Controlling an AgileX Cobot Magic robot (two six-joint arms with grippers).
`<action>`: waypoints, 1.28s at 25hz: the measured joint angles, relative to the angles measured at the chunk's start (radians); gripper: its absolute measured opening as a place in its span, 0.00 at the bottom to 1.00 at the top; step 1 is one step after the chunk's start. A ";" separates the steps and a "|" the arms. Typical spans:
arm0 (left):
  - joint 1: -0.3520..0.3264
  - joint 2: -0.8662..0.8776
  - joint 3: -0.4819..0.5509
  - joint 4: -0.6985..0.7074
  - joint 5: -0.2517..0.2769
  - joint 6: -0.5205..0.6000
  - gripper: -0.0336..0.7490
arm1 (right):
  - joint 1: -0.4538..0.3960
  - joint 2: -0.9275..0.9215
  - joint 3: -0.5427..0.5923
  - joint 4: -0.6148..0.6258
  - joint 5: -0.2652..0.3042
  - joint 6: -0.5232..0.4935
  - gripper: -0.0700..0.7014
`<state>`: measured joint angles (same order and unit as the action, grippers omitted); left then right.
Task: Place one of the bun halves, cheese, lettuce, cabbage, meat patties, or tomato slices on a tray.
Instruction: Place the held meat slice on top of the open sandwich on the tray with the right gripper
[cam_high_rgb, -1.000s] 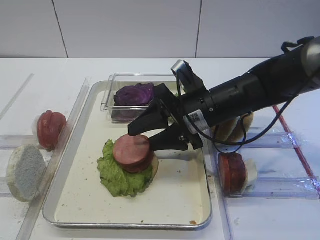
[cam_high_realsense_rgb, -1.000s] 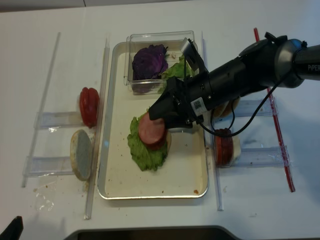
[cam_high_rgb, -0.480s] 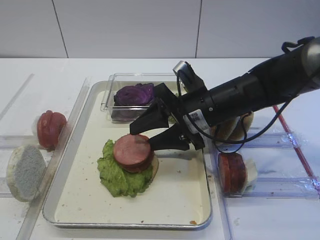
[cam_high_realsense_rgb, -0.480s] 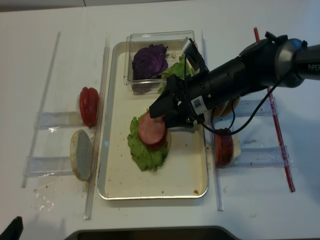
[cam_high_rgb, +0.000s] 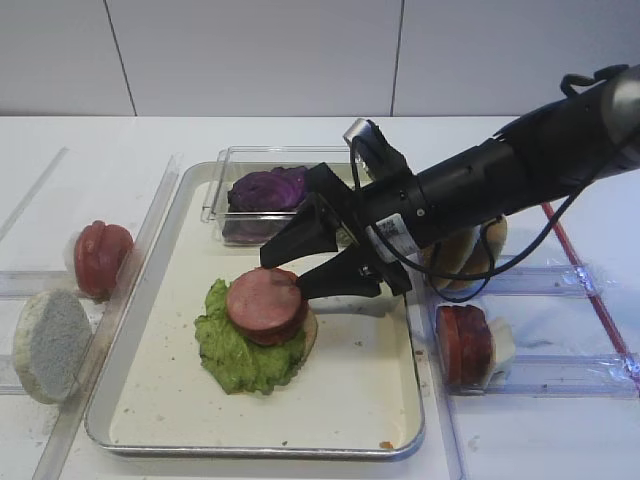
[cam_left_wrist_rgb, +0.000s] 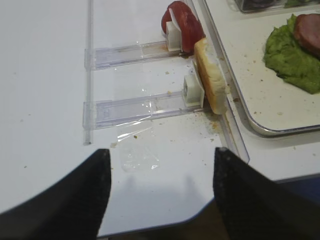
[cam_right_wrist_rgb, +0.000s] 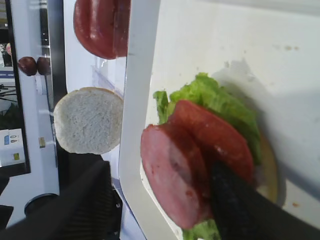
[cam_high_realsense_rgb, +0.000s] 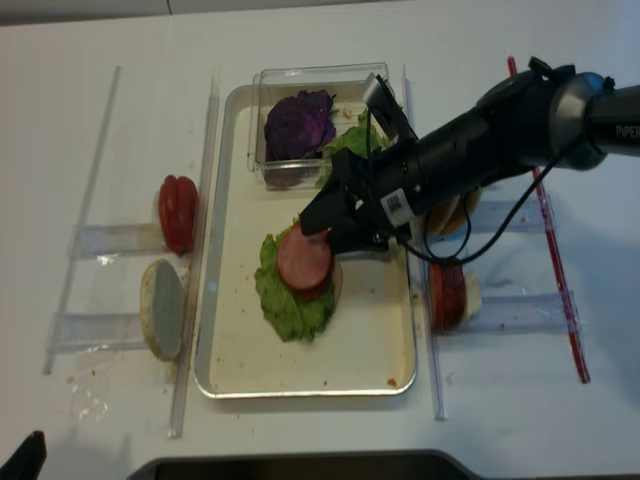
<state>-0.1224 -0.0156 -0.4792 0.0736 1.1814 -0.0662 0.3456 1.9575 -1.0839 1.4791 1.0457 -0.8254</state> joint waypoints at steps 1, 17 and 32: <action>0.000 0.000 0.000 0.000 0.000 0.000 0.56 | 0.000 0.000 0.000 -0.002 0.002 0.008 0.68; 0.000 0.000 0.000 0.002 0.000 0.000 0.56 | 0.026 0.000 -0.001 -0.019 -0.019 0.026 0.68; 0.000 0.000 0.000 0.003 0.000 0.000 0.56 | 0.026 -0.040 -0.001 -0.098 -0.080 0.047 0.67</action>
<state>-0.1224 -0.0156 -0.4792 0.0768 1.1814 -0.0662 0.3719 1.9172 -1.0851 1.3812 0.9653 -0.7781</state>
